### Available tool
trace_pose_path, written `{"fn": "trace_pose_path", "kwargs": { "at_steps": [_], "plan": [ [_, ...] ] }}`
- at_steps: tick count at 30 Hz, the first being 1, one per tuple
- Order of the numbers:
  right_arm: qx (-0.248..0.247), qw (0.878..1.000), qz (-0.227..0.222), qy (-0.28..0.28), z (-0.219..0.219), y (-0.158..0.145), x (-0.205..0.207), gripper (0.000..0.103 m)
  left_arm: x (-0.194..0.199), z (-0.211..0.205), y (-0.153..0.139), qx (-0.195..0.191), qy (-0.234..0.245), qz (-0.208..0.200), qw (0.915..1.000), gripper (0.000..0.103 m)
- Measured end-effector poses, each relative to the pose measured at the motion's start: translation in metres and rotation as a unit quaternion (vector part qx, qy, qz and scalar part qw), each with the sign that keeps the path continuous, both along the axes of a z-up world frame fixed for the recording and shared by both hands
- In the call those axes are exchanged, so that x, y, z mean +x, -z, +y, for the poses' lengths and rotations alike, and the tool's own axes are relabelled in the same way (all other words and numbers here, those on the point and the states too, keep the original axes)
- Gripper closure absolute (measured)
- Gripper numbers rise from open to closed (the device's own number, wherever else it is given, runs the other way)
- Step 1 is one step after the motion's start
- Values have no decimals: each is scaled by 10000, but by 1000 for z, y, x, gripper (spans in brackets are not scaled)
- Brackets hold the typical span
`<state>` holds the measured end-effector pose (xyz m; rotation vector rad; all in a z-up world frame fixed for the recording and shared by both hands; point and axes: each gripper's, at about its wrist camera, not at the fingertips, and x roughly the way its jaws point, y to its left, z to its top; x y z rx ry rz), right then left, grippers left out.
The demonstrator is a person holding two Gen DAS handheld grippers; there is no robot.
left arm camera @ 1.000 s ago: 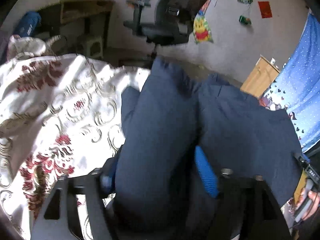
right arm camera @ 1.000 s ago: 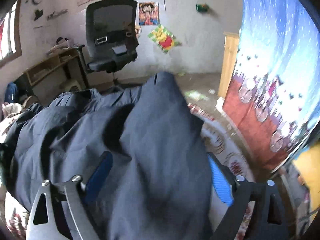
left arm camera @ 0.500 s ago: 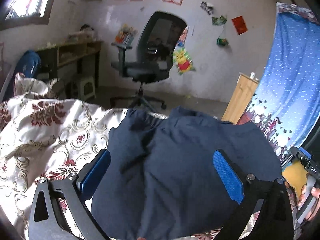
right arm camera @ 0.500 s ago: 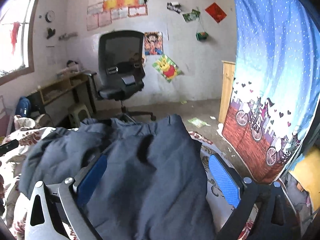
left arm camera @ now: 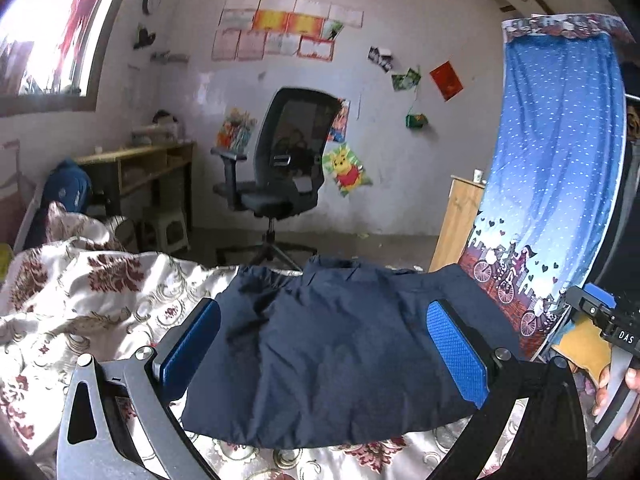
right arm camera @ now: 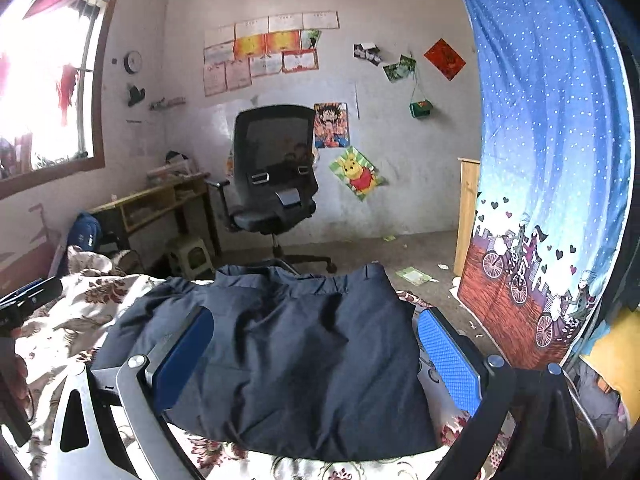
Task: Fold large clothes
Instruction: 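Push the folded jacket bundle across the bedspread with both grippers open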
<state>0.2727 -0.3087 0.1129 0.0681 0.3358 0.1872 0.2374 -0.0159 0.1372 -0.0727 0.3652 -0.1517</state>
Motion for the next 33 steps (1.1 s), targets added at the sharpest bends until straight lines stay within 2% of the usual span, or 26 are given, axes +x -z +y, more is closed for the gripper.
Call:
{"fn": "trace_pose_path", "kwargs": {
  "at_steps": [6,16,28,33],
  "plan": [
    [-47,9995,-286,-119,3,-12,-45,0,-42,-14,-8,185,33,-228,9996,2],
    [29,9978,-616,-236,4,-27,-102,0,-92,-25,-13,351,6,-337,9988,2],
    [7,9962,-792,-368,24,-18,-152,0,-144,-22,0,577,-40,-478,9972,2],
    [4,9952,-908,-376,33,-12,-171,0,-160,-18,7,561,-56,-459,9974,2]
  ]
}}
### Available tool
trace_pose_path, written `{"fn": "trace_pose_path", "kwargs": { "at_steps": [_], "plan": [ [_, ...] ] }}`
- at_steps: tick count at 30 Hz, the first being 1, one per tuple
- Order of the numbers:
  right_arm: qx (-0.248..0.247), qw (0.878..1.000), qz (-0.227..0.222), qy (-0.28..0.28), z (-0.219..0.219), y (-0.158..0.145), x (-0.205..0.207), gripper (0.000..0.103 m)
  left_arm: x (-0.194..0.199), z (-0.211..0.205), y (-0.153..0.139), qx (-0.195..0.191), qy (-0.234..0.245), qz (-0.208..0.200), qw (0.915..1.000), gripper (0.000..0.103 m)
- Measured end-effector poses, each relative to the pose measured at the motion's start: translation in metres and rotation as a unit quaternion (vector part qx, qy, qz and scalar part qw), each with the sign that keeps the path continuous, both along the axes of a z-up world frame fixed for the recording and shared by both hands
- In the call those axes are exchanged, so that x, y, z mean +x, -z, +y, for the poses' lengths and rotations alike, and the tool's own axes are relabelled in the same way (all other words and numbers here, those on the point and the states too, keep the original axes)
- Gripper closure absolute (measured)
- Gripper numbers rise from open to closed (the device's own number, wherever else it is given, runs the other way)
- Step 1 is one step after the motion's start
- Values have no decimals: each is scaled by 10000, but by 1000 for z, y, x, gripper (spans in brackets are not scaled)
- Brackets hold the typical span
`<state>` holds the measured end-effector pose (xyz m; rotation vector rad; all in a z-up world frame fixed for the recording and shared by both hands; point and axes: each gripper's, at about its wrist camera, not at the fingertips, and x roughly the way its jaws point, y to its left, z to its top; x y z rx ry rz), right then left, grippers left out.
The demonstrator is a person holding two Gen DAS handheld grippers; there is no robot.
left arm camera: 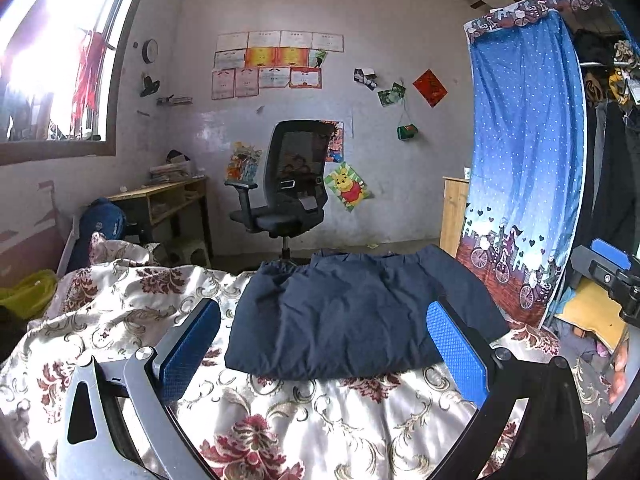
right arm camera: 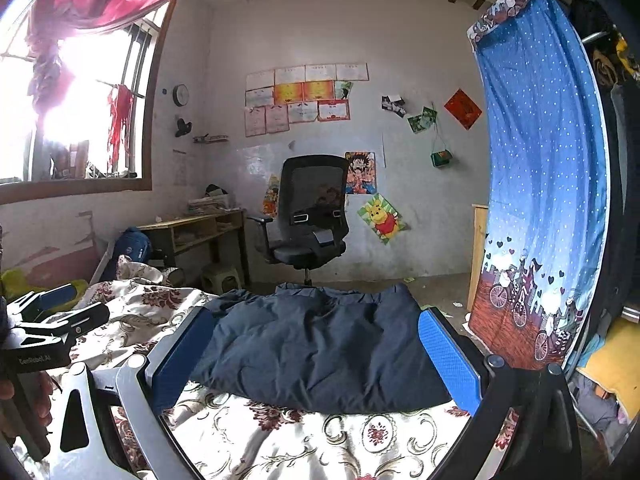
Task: Fold large clothes
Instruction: 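Push the folded jacket bundle across the bedspread with both grippers open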
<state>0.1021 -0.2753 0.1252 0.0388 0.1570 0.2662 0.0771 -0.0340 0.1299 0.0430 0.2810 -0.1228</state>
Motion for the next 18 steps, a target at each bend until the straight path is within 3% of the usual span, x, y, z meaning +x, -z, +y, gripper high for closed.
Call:
{"fn": "trace_pose_path", "kwargs": {
  "at_steps": [8,18],
  "plan": [
    [89,9999,105,14,9,21,-14,0,-15,7,21,-130,-192,209,9995,2],
    [47,9994,282,177,10,54,-16,0,-22,1,55,99,-314,334,9989,2]
  ]
}}
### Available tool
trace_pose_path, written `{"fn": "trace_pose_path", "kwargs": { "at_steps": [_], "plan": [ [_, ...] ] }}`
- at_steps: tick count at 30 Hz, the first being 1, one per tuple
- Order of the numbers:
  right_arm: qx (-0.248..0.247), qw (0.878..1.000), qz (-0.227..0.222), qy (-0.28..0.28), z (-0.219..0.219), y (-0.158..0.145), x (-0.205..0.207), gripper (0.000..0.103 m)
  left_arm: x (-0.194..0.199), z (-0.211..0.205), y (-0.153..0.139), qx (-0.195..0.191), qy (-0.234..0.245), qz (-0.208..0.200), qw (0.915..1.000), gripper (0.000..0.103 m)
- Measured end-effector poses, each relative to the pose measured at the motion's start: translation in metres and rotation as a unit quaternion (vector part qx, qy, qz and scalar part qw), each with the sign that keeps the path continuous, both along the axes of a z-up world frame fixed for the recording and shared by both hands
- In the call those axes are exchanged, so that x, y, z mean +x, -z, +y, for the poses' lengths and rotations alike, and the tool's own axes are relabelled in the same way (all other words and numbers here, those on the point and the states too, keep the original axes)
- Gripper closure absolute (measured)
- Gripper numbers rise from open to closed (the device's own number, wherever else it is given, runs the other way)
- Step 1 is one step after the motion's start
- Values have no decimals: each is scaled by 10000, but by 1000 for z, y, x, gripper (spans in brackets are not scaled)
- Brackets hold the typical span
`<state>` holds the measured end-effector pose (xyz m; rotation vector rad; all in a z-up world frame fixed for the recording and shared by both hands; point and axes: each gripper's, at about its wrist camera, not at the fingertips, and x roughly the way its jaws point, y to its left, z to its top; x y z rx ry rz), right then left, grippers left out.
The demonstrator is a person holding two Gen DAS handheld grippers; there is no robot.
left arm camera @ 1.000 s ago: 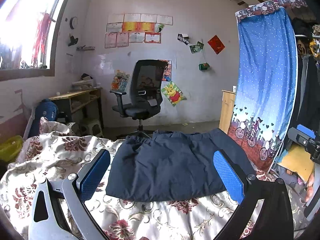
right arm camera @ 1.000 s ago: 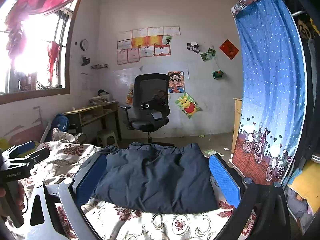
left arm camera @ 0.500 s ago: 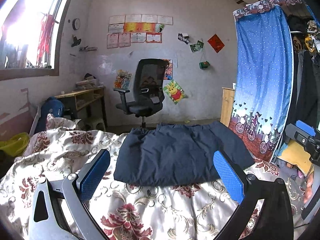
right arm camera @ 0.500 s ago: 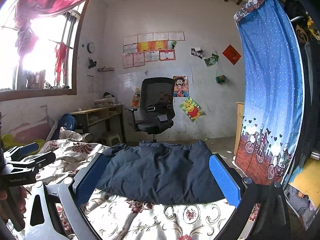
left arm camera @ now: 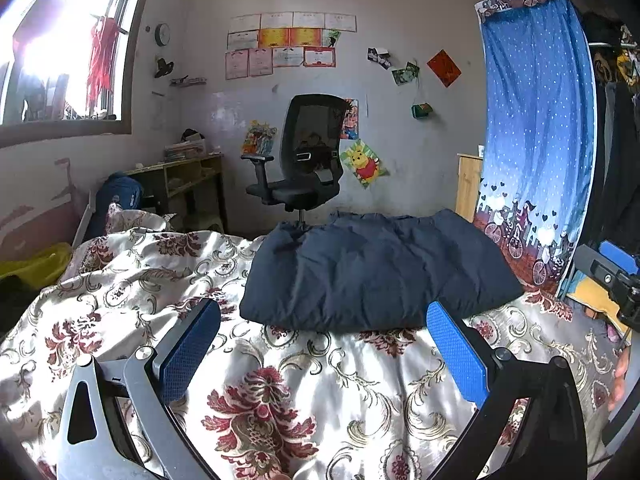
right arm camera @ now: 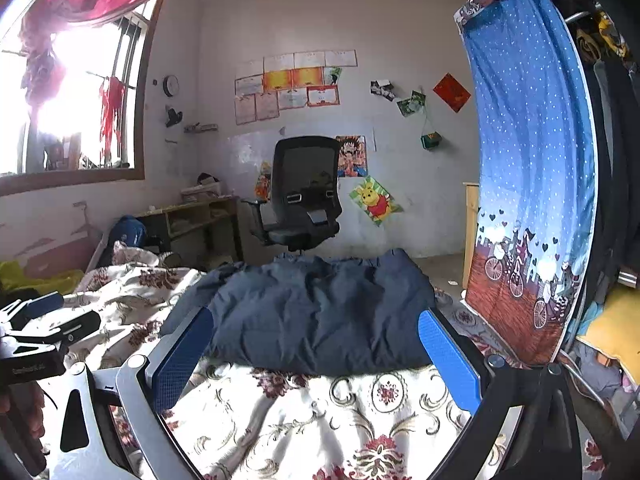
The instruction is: Fold large clothes
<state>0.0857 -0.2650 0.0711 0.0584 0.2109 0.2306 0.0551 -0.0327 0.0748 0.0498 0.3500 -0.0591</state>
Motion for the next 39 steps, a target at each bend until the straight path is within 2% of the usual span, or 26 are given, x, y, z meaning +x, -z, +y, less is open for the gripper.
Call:
{"fn": "trace_pose_path", "kwargs": {
  "at_steps": [10,27,39],
  "plan": [
    [-414,9989,172,-97,9,24,-2,0,1,2,28,87,-75,171,9998,2],
    [-425,9964,732,63,8,43,17,0,8,2,47,188,-181,436,9987,2],
    [-348,9963,784,89,5,45,18,0,9,1,50,200,-189,457,9986,2]
  ]
}}
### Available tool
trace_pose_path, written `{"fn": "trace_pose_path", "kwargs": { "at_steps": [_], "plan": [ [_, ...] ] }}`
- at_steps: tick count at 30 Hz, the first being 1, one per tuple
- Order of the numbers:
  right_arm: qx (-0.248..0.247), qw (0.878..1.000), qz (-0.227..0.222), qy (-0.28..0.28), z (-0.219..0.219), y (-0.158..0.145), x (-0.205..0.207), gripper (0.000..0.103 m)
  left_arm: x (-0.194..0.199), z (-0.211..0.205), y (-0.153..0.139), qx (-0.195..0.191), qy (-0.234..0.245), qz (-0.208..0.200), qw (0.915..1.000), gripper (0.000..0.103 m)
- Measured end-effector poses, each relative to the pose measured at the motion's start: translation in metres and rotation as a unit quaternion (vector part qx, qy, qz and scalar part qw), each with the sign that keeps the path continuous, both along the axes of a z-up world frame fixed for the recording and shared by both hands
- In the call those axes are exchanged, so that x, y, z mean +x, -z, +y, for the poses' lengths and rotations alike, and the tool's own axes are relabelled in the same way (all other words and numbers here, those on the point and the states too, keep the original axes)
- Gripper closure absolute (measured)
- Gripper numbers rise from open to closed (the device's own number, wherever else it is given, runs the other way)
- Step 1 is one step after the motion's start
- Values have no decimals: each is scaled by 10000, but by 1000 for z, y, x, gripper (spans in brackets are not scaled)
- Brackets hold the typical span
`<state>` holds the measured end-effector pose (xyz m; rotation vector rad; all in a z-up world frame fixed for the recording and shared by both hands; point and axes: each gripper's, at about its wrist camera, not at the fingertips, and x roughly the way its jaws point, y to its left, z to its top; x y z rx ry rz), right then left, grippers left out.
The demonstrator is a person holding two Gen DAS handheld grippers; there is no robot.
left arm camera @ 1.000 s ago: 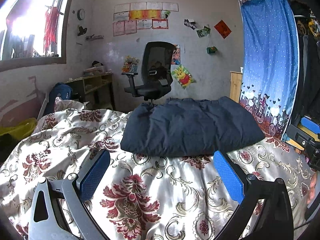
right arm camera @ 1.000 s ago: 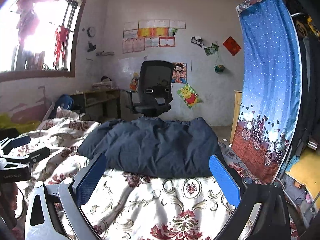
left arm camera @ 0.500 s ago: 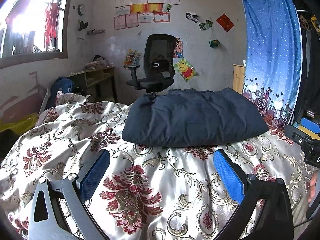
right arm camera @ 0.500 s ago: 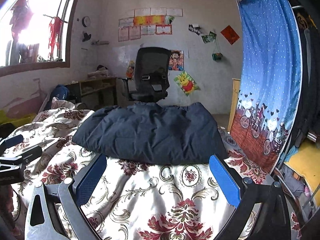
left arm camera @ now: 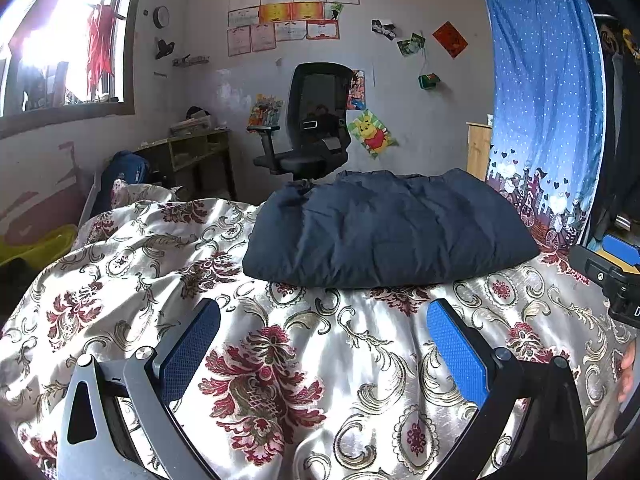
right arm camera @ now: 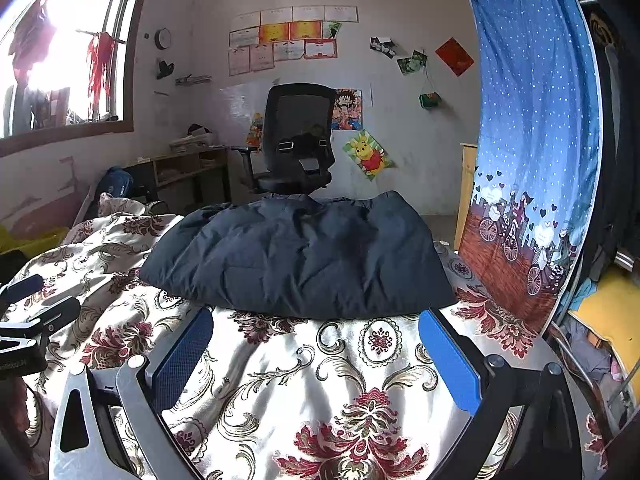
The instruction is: Fold large clothes
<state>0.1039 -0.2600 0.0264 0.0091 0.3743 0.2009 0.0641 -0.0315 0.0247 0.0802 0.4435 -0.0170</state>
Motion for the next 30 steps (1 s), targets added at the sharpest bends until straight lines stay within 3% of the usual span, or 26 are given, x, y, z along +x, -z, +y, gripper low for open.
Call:
{"fn": "trace_pose_path", "kwargs": {
  "at_steps": [30],
  "plan": [
    [2,10000,11,-2,-1,0,1,0,0,0,3,0,46,30,10000,2]
  ]
}}
